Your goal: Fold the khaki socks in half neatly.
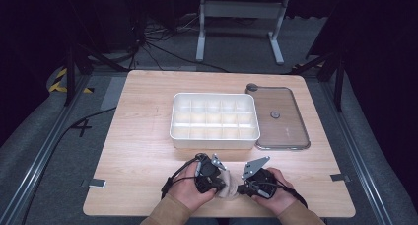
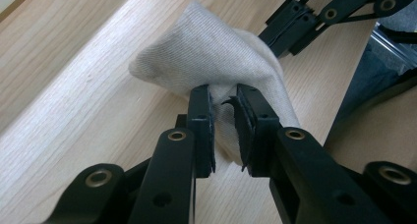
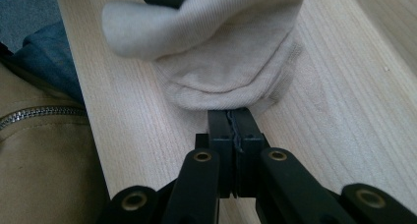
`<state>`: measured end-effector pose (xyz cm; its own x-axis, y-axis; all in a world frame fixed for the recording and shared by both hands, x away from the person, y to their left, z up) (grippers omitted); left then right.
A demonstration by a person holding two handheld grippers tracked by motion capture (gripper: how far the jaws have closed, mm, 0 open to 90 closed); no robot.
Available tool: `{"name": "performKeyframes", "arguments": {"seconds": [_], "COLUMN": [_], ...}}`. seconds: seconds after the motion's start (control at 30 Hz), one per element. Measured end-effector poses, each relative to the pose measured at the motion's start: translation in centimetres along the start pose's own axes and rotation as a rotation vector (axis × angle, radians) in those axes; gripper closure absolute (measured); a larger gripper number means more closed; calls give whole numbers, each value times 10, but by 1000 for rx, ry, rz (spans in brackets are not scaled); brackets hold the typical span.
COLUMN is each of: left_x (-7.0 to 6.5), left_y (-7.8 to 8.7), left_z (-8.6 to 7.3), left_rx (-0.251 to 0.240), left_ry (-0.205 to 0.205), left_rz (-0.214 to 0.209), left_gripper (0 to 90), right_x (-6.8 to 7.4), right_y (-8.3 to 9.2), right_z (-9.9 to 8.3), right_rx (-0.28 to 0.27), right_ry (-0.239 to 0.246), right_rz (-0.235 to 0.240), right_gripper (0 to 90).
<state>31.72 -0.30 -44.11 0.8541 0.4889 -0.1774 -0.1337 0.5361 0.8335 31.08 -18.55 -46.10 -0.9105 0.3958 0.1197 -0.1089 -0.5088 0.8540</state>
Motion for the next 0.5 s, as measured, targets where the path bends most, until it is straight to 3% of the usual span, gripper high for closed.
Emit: {"name": "performKeyframes", "arguments": {"seconds": [0.27,0.4,0.5], "left_x": [-8,-12,-11], "left_y": [-5,-14,-15], "left_z": [4,5,5], "left_rx": [-11,9,5], "left_ry": [-13,-33,-23], "left_rz": [-10,-22,-27], "left_gripper": [769,757,757], "right_x": [1,1,1], "right_y": [-1,-1,-1], "right_z": [1,1,0], "right_rx": [-1,1,3], "right_ry": [0,-3,-5], "right_rz": [4,9,10], "right_gripper": [894,893,893]}}
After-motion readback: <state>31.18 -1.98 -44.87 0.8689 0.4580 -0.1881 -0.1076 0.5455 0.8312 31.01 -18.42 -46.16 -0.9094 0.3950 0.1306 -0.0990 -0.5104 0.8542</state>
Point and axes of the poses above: each handheld gripper's, and its own axes: y roughly backward along the jaws, z roughly out of its top, x roughly to its left, the point moved 2 cm from there along -y, roughly forward along the jaws, and after that the axes turned 2 degrees about z, right-handed, at the moved point
